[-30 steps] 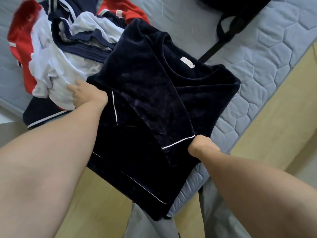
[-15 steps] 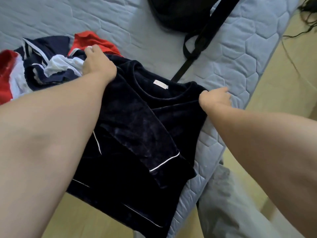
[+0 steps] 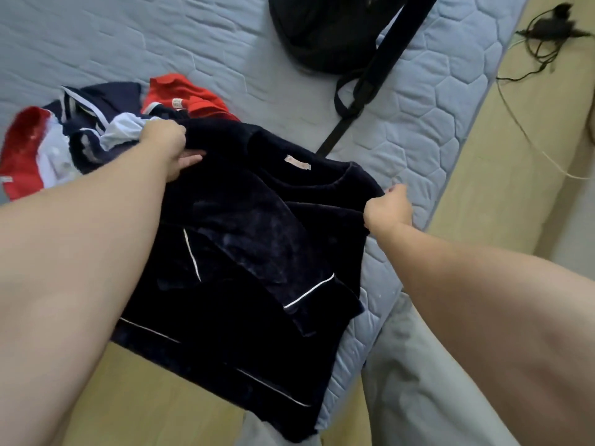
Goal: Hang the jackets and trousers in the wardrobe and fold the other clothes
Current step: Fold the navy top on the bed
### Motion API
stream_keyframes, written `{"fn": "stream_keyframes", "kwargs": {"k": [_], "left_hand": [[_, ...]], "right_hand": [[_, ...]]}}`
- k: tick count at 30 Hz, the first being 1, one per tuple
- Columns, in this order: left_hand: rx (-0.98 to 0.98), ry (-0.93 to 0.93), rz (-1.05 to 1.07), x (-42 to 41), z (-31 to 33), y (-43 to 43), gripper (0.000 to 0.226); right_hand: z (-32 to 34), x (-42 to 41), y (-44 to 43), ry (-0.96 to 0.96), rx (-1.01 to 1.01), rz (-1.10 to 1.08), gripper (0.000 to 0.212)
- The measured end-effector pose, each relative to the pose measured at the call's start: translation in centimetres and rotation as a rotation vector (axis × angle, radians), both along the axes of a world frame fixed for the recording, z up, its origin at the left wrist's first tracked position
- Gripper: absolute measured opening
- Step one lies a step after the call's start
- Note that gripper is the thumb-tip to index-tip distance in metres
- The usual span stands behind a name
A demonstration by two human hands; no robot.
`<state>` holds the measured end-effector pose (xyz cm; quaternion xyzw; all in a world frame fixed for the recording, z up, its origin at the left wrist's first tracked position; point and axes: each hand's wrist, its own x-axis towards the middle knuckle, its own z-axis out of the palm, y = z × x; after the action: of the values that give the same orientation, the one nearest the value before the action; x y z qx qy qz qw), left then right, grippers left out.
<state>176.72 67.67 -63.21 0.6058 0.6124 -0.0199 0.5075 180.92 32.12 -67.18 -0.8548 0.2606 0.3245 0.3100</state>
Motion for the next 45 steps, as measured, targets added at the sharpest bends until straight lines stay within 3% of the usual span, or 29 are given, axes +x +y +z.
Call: {"fn": "stream_keyframes", "kwargs": {"k": [4, 6, 8, 15, 20, 26, 32, 36, 38, 41, 43, 45], "left_hand": [[-0.155, -0.180, 0.233, -6.8, 4.5, -0.3, 0.029], [-0.182, -0.242, 0.221, -10.7, 6.4, -0.8, 0.015], [-0.193, -0.254, 0.223, -15.2, 7.6, -1.3, 0.020], [0.018, 0.044, 0.138, -31.9, 6.7, -1.9, 0.026], [0.117, 0.222, 0.063, -40.4, -1.8, -0.3, 0.039], [0.337, 0.319, -0.063, -43.6, -9.7, 1.3, 0.034], [0.445, 0.459, -0.015, -45.7, -11.3, -1.0, 0.021], [0.314, 0.616, -0.082, -46.0, -11.1, -2.3, 0.047], [0.378, 0.596, -0.128, -44.2, -10.1, -1.6, 0.043], [0.444, 0.452, -0.241, -40.3, -8.7, 0.1, 0.037], [0.370, 0.374, -0.345, -37.8, -8.6, 1.0, 0.052], [0.268, 0.367, -0.416, -35.7, -8.7, 1.4, 0.067]], "right_hand": [[3.8, -7.2, -1.5, -0.077, 0.034, 0.129, 0.031], [5.6, -11.1, -1.6, -0.094, 0.029, 0.223, 0.032], [7.4, -15.7, -2.0, -0.090, 0.061, 0.308, 0.034], [9.9, -31.6, -4.1, -0.028, -0.026, 0.713, 0.027], [4.7, -39.2, -4.3, 0.027, -0.053, 0.990, 0.031], [-2.6, -44.2, -2.1, 0.077, -0.079, 1.300, 0.035], [-4.1, -45.1, -2.2, 0.122, -0.222, 1.563, 0.032], [-3.7, -44.4, -1.8, 0.188, -0.191, 1.695, 0.033], [-3.2, -43.2, -0.8, 0.081, -0.112, 1.677, 0.031], [-2.7, -40.2, 1.5, -0.237, -0.022, 1.455, 0.025], [-2.7, -37.4, 3.1, -0.369, -0.073, 1.233, 0.025], [-3.0, -34.4, 4.0, -0.370, -0.208, 1.061, 0.039]]}}
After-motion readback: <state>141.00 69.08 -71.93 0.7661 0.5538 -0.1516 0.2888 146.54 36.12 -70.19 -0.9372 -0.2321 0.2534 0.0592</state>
